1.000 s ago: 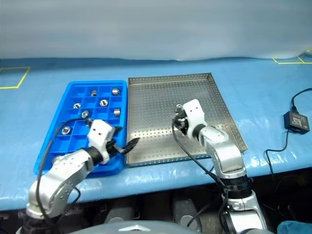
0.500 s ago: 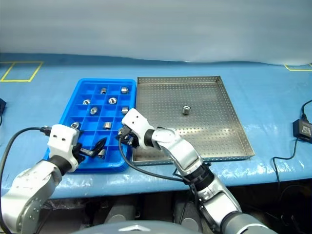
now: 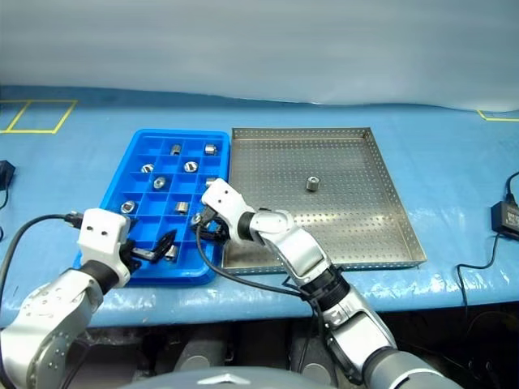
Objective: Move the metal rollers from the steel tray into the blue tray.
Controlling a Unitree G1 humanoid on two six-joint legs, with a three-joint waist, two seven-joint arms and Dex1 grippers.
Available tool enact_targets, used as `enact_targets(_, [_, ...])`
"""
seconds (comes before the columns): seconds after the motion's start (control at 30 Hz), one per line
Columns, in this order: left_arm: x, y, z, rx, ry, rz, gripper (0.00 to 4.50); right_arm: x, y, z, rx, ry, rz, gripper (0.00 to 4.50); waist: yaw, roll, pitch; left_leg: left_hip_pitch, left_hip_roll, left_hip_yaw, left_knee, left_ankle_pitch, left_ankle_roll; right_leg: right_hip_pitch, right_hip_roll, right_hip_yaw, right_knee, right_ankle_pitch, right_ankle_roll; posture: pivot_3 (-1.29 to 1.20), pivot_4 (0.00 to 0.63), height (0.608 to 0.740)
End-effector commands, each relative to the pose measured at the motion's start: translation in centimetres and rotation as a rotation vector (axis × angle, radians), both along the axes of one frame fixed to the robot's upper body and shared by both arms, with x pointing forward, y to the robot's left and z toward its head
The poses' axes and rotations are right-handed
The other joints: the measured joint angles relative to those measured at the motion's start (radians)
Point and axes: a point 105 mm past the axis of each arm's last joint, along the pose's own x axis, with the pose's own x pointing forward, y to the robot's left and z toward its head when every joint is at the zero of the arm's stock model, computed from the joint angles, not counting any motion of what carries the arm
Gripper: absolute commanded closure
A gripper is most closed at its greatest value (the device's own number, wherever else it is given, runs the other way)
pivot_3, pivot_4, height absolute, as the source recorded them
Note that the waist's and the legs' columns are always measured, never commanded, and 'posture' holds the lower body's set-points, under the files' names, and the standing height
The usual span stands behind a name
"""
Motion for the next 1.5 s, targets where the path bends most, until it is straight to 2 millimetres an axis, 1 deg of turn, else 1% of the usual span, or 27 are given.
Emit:
enact_targets(0.03, [0.3, -1.0, 0.8, -0.019, -0.036, -0.043, 0.00, 0.3, -0.6, 2.4, 0.076, -0.067, -0.035, 0.64, 0.001, 0.000, 0.000, 0.000, 0.000, 0.000, 0.000, 0.000, 0.000, 0.000, 0.000, 0.000, 0.000, 0.000, 0.000, 0.20, 0.150, 0.740])
enact_targets(0.13, [0.7, -1.7, 0.6, -0.035, -0.032, -0.077, 0.00, 0.8, -2.0, 3.4, 0.112, -0.086, -0.097, 0.64, 0.001, 0.000, 0.000, -0.001, 0.000, 0.000, 0.000, 0.000, 0.000, 0.000, 0.000, 0.000, 0.000, 0.000, 0.000, 0.16, 0.150, 0.740])
enact_targets(0.2, [1.2, -2.4, 0.6, -0.048, -0.035, -0.107, 0.00, 0.9, -3.4, 4.2, 0.138, -0.097, -0.144, 0.64, -0.002, 0.000, 0.000, 0.000, 0.000, 0.000, 0.000, 0.000, 0.000, 0.000, 0.000, 0.000, 0.000, 0.000, 0.000, 0.14, 0.150, 0.740])
enact_targets(0.33, [3.2, -4.2, 0.9, -0.090, -0.059, -0.191, 0.00, 1.9, -8.4, 5.0, 0.130, -0.142, -0.350, 0.64, -0.010, 0.000, 0.000, -0.001, -0.001, 0.000, 0.001, 0.000, 0.000, 0.000, 0.000, 0.000, 0.000, 0.000, 0.000, 0.03, 0.150, 0.740])
enact_targets(0.43, [5.4, -6.2, 1.3, -0.115, -0.076, -0.266, 0.00, 2.0, -11.8, 5.0, 0.085, -0.173, -0.494, 0.64, -0.024, 0.000, 0.000, -0.001, -0.002, 0.001, 0.001, 0.000, 0.000, 0.000, 0.000, 0.000, 0.000, 0.000, 0.000, -0.07, 0.150, 0.740])
enact_targets(0.53, [7.6, -8.5, 1.7, -0.127, -0.085, -0.342, 0.00, 1.6, -14.2, 4.4, 0.047, -0.170, -0.597, 0.64, -0.051, 0.000, 0.000, -0.001, -0.007, 0.003, 0.001, 0.000, 0.000, 0.000, 0.000, 0.001, 0.000, 0.000, 0.000, -0.13, 0.150, 0.740])
enact_targets(0.6, [9.2, -10.1, 1.8, -0.124, -0.083, -0.398, 0.00, 0.9, -15.1, 3.9, 0.027, -0.160, -0.638, 0.64, -0.073, 0.001, 0.000, -0.002, -0.007, 0.003, 0.001, 0.000, 0.000, 0.000, 0.001, 0.001, 0.000, 0.001, 0.001, -0.19, 0.150, 0.740])
enact_targets(0.7, [11.3, -11.9, 2.3, -0.136, -0.082, -0.460, 0.00, -0.5, -15.2, 2.7, -0.005, -0.134, -0.637, 0.64, -0.110, 0.001, 0.000, -0.002, -0.007, 0.003, 0.001, 0.000, 0.001, 0.000, 0.001, 0.002, 0.000, 0.002, 0.002, -0.24, 0.150, 0.740])
enact_targets(0.83, [13.6, -13.6, 2.3, -0.113, -0.073, -0.495, 0.00, -2.2, -14.6, 1.5, -0.031, -0.107, -0.609, 0.64, -0.164, 0.001, 0.000, -0.002, -0.008, 0.003, 0.001, -0.001, 0.002, -0.001, 0.001, 0.005, 0.000, 0.004, 0.008, -0.31, 0.150, 0.740])
enact_targets(0.97, [15.8, -14.8, 2.2, -0.106, -0.048, -0.473, 0.00, -2.8, -14.6, 1.2, -0.045, -0.110, -0.636, 0.64, -0.214, 0.001, 0.000, -0.002, -0.008, 0.002, 0.002, -0.001, 0.002, -0.001, 0.001, 0.007, 0.000, 0.003, 0.013, -0.36, 0.150, 0.740])
enact_targets(1.07, [17.1, -15.6, 1.2, -0.104, -0.006, -0.454, 0.00, -3.0, -15.1, 1.3, -0.043, -0.116, -0.667, 0.64, -0.251, 0.001, 0.000, -0.002, -0.009, 0.002, 0.003, -0.001, 0.003, -0.001, 0.001, 0.008, -0.001, 0.004, 0.015, -0.40, 0.150, 0.740])
enact_targets(1.2, [18.4, -15.6, -0.5, -0.087, 0.055, -0.388, 0.00, -3.3, -15.5, 1.0, -0.058, -0.119, -0.704, 0.64, -0.306, 0.001, 0.000, -0.002, -0.010, 0.002, 0.002, -0.001, 0.003, -0.001, 0.001, 0.010, -0.001, 0.004, 0.017, -0.42, 0.150, 0.740])
enact_targets(1.33, [19.3, -15.1, -2.3, -0.033, 0.108, -0.323, 0.00, -3.6, -15.4, 0.7, -0.053, -0.107, -0.720, 0.64, -0.354, 0.001, 0.000, -0.002, -0.010, 0.003, 0.001, -0.001, 0.004, -0.001, 0.001, 0.012, 0.000, 0.003, 0.019, -0.44, 0.150, 0.740])
enact_targets(1.5, [19.9, -14.4, -3.3, 0.007, 0.125, -0.261, 0.00, -3.8, -15.5, 0.4, -0.057, -0.094, -0.737, 0.64, -0.397, 0.001, 0.000, -0.001, -0.009, 0.004, 0.001, -0.002, 0.004, -0.001, 0.001, 0.014, 0.000, 0.004, 0.021, -0.44, 0.150, 0.740])
